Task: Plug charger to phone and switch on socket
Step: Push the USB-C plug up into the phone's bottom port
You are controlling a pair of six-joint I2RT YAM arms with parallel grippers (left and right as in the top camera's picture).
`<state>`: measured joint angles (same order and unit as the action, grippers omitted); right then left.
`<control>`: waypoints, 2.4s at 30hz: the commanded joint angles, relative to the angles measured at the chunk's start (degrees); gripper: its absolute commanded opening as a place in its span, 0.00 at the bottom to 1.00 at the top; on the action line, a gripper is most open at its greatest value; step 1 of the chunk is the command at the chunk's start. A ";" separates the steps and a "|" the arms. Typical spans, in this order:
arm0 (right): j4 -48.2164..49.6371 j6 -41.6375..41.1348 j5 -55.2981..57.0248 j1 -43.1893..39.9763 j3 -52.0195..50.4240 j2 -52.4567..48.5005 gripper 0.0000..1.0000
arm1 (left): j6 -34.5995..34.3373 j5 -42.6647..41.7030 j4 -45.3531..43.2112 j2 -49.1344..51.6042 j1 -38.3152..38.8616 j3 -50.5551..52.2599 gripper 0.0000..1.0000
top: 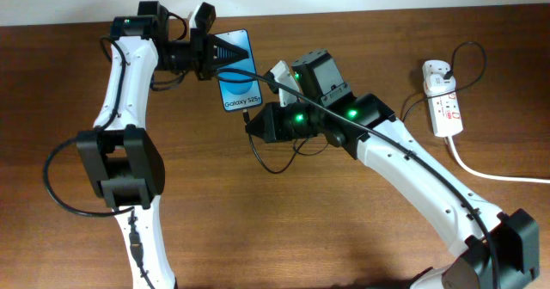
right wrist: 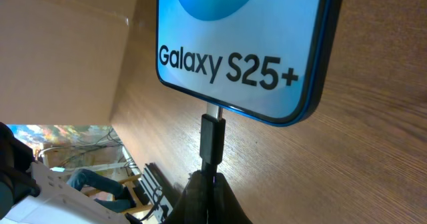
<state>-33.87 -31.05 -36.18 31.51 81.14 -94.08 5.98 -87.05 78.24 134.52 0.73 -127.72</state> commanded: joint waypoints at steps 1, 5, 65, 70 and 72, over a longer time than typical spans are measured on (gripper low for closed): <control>0.28 0.72 0.90 0.35 -0.28 -0.04 0.04 | -0.76 -3.15 0.11 -0.39 -0.20 -0.59 0.00; 0.96 0.72 0.90 0.35 -0.28 -0.04 0.04 | -0.76 -3.15 0.35 -0.39 -0.13 -0.59 0.00; 3.69 0.81 -4.31 -0.39 -0.26 -0.04 0.04 | -8.98 -3.15 -6.23 -0.39 -1.27 -0.59 0.00; 4.33 0.76 -3.37 -0.39 -0.26 -0.04 0.04 | -9.03 -3.15 -6.08 -0.39 -1.27 -0.59 0.00; 4.33 0.74 -2.73 -0.39 -0.26 -0.04 0.04 | -9.03 -3.15 -5.73 -0.39 -1.27 -0.59 0.00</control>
<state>-29.74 -31.07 -39.44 30.76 80.55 -94.08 -2.66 -88.07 72.16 134.52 -0.40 -127.72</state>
